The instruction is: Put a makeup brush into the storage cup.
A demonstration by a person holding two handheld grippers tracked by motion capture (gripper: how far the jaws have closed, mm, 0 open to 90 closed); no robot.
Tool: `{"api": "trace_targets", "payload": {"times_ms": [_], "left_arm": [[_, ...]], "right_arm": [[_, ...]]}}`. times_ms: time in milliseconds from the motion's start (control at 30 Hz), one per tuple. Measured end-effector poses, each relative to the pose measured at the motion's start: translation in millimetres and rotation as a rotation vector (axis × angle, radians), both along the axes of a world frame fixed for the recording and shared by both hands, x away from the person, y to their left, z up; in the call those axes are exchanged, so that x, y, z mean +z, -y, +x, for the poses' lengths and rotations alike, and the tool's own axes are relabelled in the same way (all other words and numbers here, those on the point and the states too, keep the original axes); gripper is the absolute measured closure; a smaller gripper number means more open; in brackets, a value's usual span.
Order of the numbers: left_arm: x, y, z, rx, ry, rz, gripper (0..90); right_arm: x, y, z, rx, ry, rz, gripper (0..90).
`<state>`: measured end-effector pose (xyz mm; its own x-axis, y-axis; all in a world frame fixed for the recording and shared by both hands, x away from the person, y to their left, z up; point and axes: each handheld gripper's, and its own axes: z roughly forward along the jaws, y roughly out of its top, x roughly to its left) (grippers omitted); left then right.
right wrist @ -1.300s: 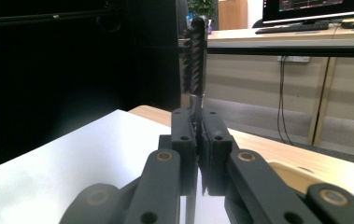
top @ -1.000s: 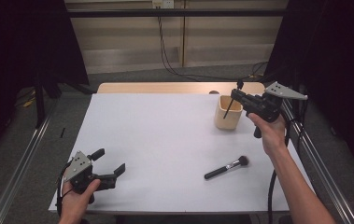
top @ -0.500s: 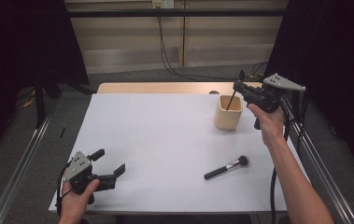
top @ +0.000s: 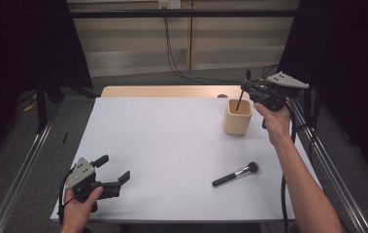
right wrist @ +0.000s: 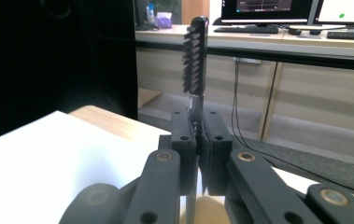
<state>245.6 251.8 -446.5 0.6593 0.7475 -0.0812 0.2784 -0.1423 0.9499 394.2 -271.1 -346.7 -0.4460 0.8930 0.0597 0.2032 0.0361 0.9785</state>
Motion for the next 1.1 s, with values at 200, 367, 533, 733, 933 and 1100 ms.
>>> {"api": "trace_targets", "payload": {"times_ms": [200,367,533,733,933,1100], "left_arm": [[-0.1,0.4,0.2,-0.01,-0.002,-0.002,3.9],[0.0,0.6,0.3,-0.006,0.0,-0.002,3.9],[0.1,0.1,0.5,-0.006,-0.001,-0.003,3.9],[-0.1,-0.3,1.1,-0.009,-0.008,-0.004,4.1],[0.0,-0.4,1.0,-0.005,-0.007,-0.003,4.1],[1.1,2.5,2.8,0.001,0.003,-0.003,4.0]], "right_arm": [[-5.1,3.5,2.7,-0.006,-0.01,-0.002,86.1],[-9.5,7.3,3.4,-0.018,-0.012,-0.001,86.0],[-13.4,7.8,4.4,-0.018,-0.006,0.01,86.0],[-24.2,8.4,4.4,-0.017,-0.02,0.014,86.0],[-31.1,9.5,2.5,-0.015,-0.031,0.017,86.0],[-39.6,9.6,2.3,-0.014,-0.047,0.022,86.0]]}}
